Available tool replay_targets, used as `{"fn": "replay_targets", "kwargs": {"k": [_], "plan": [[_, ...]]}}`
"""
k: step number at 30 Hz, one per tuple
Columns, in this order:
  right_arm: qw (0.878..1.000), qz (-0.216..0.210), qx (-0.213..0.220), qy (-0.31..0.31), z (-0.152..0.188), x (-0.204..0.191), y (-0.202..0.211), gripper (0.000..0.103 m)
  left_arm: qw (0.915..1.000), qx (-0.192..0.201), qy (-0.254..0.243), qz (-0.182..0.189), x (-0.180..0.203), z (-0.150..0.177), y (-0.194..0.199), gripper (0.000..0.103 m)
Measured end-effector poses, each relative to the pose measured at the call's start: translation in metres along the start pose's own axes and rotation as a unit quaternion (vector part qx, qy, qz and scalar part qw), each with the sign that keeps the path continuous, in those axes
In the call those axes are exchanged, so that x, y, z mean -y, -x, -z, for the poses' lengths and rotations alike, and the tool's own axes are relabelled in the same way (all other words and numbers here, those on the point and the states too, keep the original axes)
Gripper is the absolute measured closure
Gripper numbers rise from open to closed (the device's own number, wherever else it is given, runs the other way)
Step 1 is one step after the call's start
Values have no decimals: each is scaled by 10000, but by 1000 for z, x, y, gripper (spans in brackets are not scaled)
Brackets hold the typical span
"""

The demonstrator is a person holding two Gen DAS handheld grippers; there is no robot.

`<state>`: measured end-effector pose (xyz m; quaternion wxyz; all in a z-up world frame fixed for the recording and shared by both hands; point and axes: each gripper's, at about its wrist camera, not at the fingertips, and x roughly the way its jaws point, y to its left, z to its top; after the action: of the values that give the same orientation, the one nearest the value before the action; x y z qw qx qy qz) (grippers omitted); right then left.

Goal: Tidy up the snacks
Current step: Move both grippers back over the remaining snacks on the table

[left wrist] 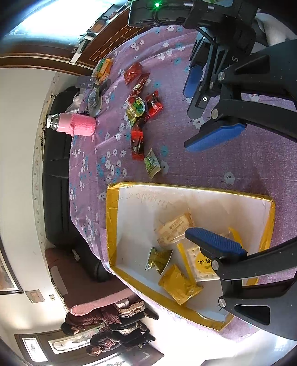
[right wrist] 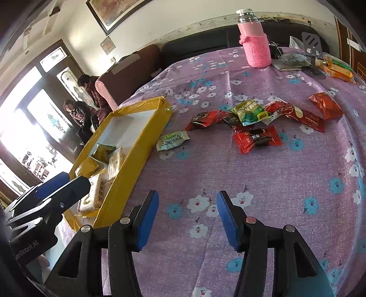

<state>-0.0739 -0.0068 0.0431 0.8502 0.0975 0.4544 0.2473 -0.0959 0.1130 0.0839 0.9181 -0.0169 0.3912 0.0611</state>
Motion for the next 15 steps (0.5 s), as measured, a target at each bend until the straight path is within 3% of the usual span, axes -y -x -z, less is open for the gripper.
{"fn": "replay_targets", "kwargs": {"k": [10, 15], "plan": [[9998, 135, -51, -105, -4, 13, -8, 47, 9998, -157, 6, 89, 2, 1, -14, 34], [9975, 706, 43, 43, -6, 12, -6, 47, 9995, -218, 24, 225, 2, 2, -19, 34]]}}
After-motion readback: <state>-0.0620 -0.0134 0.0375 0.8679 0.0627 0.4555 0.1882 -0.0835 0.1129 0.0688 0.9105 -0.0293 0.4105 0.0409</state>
